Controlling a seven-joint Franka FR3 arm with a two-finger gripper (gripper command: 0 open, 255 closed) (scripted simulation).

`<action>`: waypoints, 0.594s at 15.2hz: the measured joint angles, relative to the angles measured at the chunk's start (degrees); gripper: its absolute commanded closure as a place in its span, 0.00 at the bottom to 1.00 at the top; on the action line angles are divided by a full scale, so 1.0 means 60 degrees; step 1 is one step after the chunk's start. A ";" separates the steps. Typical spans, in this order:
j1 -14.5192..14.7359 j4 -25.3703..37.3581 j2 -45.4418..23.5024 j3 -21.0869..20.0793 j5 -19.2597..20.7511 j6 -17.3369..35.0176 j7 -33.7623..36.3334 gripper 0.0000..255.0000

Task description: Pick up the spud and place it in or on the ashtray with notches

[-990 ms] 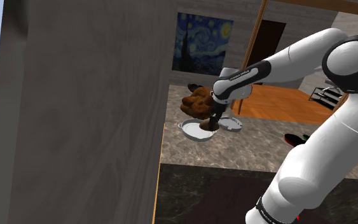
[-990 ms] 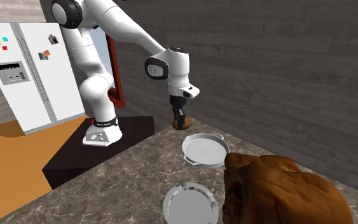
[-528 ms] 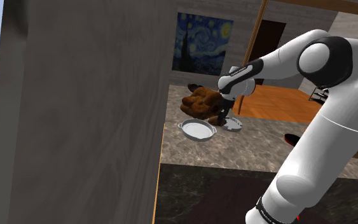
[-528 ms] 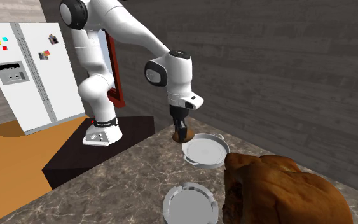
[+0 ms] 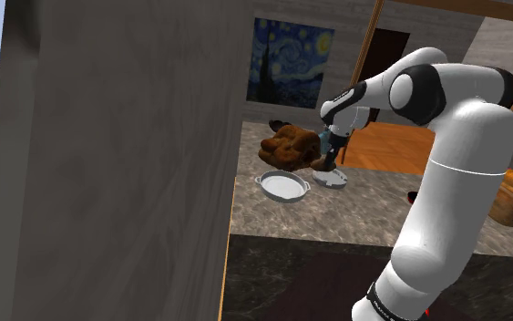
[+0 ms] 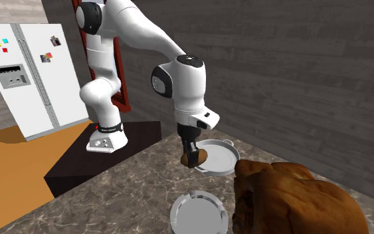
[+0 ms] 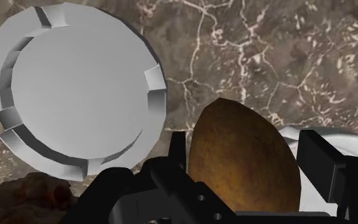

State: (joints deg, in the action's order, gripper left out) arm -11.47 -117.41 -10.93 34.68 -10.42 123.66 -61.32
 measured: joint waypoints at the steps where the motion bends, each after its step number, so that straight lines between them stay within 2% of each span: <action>1: -0.0157 0.0321 -0.0270 0.0020 -0.0162 -0.0119 -0.0229 1.00; 8: -0.1710 0.3180 -0.2472 -0.0063 -0.1293 -0.1245 -0.1746 1.00; 9: -0.2049 0.3859 -0.2958 -0.0137 -0.1495 -0.1492 -0.1934 1.00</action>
State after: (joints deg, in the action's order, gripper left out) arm -23.76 -94.26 -28.68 33.86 -19.39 114.71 -72.92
